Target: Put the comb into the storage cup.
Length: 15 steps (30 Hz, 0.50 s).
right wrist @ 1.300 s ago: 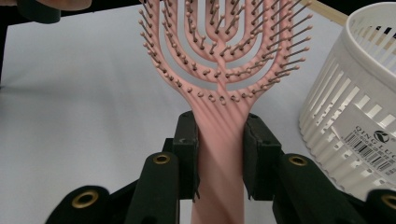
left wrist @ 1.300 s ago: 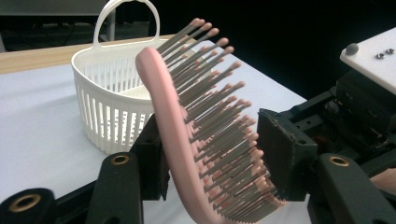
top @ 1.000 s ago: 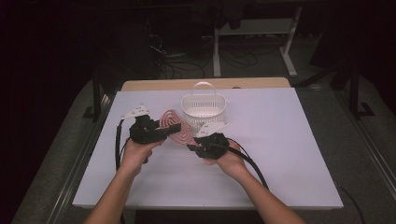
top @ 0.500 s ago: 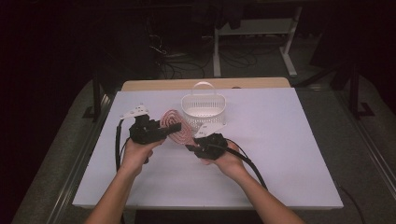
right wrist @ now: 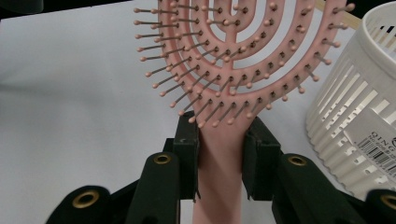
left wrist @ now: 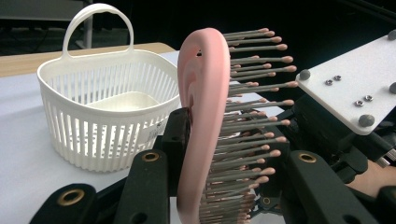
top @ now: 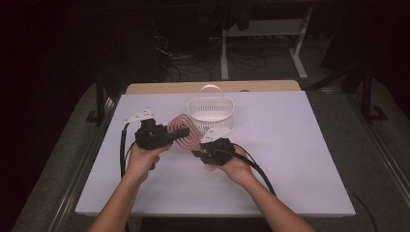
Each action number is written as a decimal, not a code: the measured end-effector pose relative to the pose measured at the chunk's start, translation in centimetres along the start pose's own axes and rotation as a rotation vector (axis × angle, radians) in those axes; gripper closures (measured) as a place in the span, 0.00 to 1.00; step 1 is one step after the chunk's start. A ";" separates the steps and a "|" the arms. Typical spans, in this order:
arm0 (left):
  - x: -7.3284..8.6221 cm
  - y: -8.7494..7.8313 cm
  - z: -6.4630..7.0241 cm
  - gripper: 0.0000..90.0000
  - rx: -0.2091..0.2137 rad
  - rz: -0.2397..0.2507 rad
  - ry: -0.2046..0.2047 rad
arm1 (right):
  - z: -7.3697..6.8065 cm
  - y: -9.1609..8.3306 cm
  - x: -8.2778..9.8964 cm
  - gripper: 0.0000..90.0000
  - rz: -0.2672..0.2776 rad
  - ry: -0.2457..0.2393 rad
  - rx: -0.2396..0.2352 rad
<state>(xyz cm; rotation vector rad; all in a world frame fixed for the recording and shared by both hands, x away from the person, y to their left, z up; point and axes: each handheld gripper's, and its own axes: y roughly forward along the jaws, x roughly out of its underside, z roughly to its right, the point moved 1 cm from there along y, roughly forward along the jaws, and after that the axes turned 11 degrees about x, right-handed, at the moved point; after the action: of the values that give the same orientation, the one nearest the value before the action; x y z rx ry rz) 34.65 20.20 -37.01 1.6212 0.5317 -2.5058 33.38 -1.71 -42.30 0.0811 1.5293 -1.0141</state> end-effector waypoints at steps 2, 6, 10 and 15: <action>0.0 0.0 0.0 0.72 0.000 0.002 0.002 | 0.0 0.0 0.0 0.77 0.001 0.001 -0.002; -0.2 -0.1 0.1 0.72 -0.003 0.007 0.013 | 0.1 0.1 0.0 0.75 0.012 0.013 -0.010; -0.2 -0.3 0.1 0.72 -0.007 0.014 0.014 | 0.2 0.0 -0.1 0.67 0.023 0.032 -0.023; -0.3 -0.6 0.0 0.72 -0.012 0.019 0.017 | 0.4 -0.1 -0.1 0.59 0.029 0.054 -0.032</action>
<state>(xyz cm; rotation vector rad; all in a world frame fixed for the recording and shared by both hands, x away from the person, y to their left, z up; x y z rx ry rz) 34.60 20.73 -36.58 1.6369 0.5294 -2.4727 33.67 -2.00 -42.11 0.1086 1.5887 -0.9713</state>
